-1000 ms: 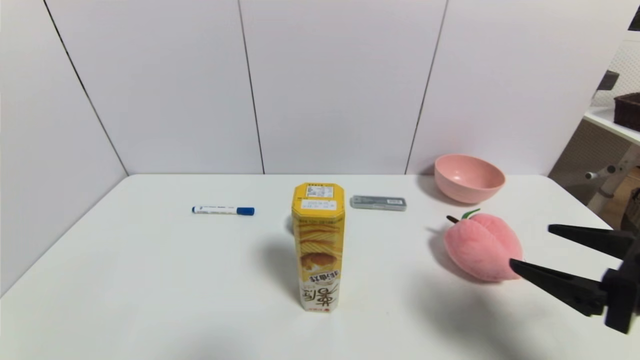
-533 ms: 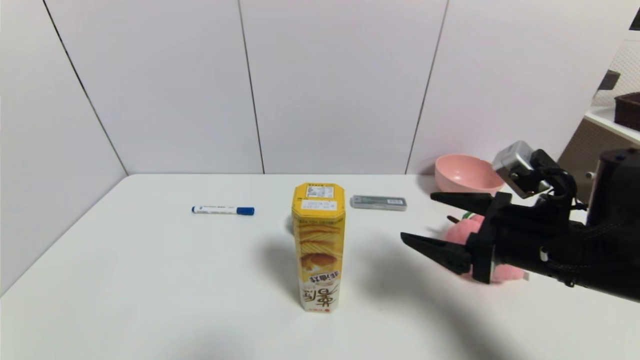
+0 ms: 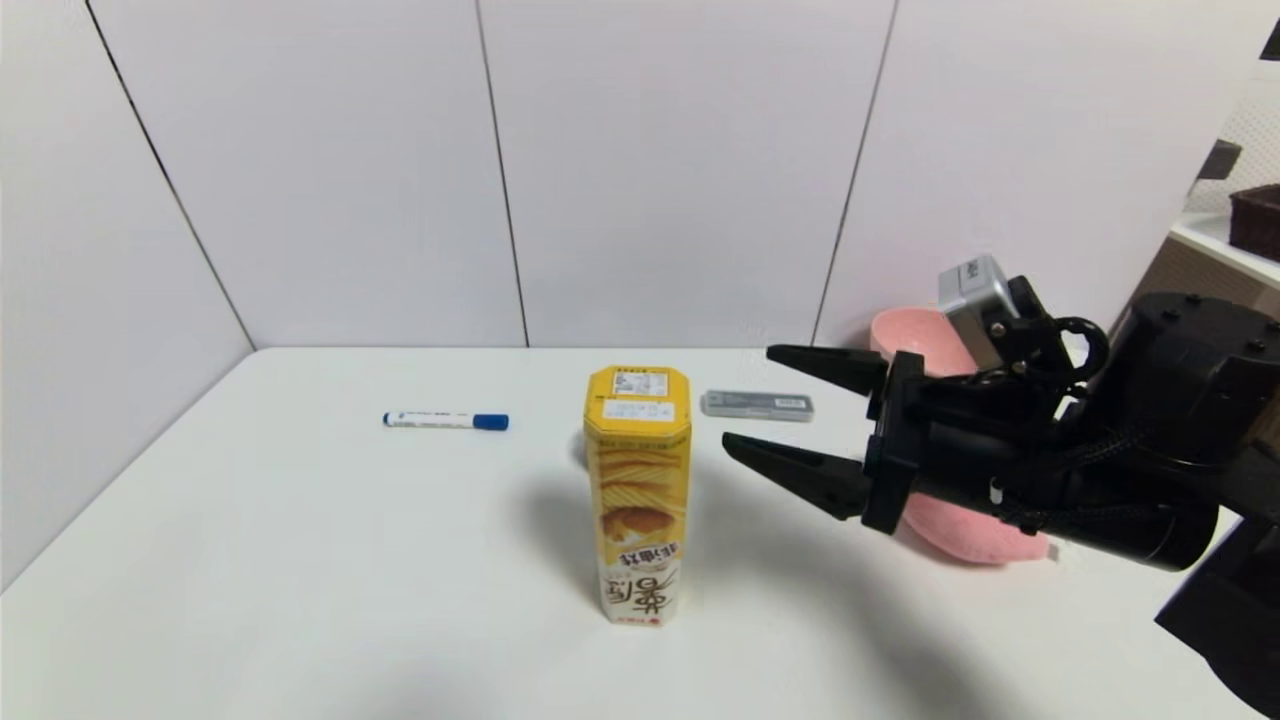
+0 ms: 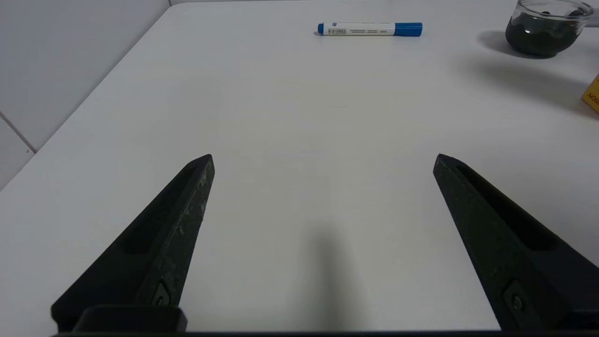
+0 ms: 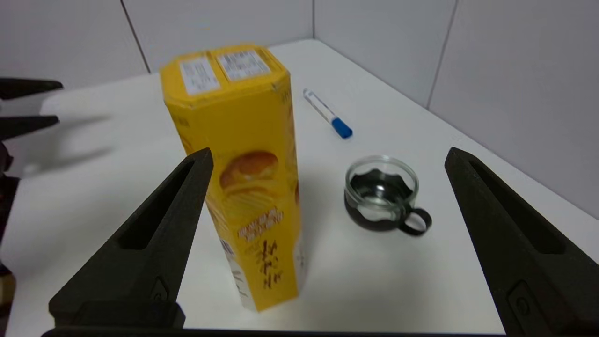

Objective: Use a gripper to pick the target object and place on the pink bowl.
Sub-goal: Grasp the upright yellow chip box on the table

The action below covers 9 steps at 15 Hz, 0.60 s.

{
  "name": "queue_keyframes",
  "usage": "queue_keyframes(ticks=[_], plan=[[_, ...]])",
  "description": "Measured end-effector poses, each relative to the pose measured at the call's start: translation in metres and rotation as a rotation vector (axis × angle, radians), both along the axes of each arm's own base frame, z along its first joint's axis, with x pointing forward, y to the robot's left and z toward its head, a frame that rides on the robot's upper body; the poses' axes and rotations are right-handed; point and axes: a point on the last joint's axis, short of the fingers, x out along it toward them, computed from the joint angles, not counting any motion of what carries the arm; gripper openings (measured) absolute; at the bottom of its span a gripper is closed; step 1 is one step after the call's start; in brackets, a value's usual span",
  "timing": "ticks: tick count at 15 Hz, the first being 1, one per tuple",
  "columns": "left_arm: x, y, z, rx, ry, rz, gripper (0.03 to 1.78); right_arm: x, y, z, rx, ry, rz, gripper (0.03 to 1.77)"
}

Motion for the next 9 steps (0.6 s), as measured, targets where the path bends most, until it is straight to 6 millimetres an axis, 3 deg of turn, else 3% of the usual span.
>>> queue_keyframes(ticks=[9], plan=[[0.0, 0.0, 0.0, 0.0, 0.0, 0.0, 1.69, -0.012, 0.025, 0.007, 0.088, 0.0, 0.117, 1.71]])
